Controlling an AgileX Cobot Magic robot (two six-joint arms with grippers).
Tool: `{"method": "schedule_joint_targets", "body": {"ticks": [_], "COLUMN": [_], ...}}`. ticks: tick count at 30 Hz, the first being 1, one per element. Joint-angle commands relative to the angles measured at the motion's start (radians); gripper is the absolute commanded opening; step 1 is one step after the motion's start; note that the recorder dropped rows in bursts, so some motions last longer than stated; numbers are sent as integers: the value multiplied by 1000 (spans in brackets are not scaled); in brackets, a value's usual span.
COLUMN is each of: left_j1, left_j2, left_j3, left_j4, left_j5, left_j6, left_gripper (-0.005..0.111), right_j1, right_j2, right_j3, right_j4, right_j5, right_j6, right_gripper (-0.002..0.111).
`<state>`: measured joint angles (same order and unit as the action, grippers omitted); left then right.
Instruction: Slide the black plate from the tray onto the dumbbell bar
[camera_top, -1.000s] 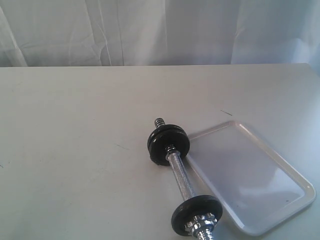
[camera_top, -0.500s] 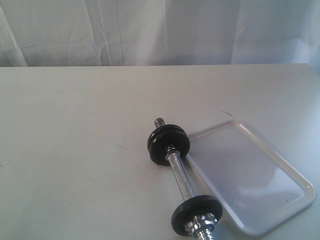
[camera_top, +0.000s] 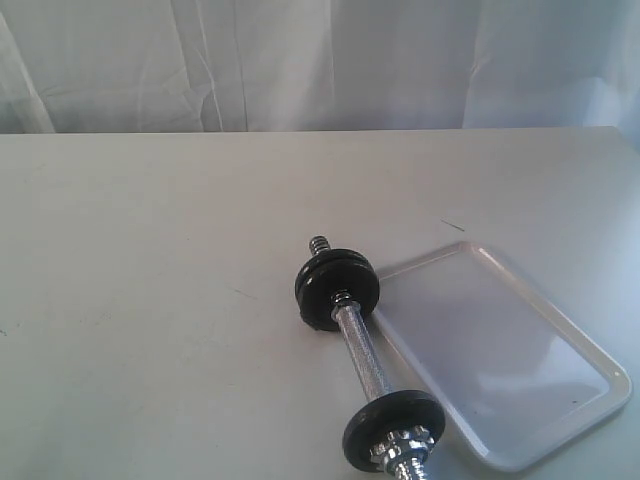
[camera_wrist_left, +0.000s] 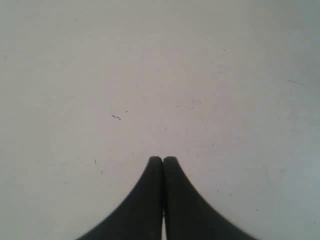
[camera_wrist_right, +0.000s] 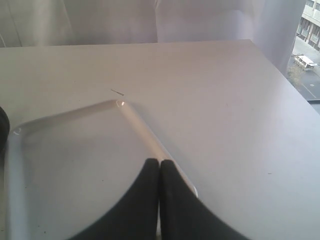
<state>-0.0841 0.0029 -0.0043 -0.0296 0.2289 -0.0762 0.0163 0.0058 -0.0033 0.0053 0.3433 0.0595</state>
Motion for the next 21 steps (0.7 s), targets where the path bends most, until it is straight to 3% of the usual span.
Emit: {"method": "schedule_joint_targets", "body": {"ticks": [1,14,21], "left_j1": [3,5,53], "left_j2": [-3,-3,-3], "left_j3": [4,4,4], "left_j4": [-7,-7,-7], "left_j5": [-5,-5,-9], "left_j6": [-1,-1,-1], "left_gripper": [0,0,0], "right_j1": [-7,-7,-7], "right_j2": [-6,-6,-6], "right_j3": [3,3,3], "right_j4": [3,3,3], "right_j5": [-5,-5,-5], "right_j6": [-12,-12,-12], "right_gripper": [0,0,0]}}
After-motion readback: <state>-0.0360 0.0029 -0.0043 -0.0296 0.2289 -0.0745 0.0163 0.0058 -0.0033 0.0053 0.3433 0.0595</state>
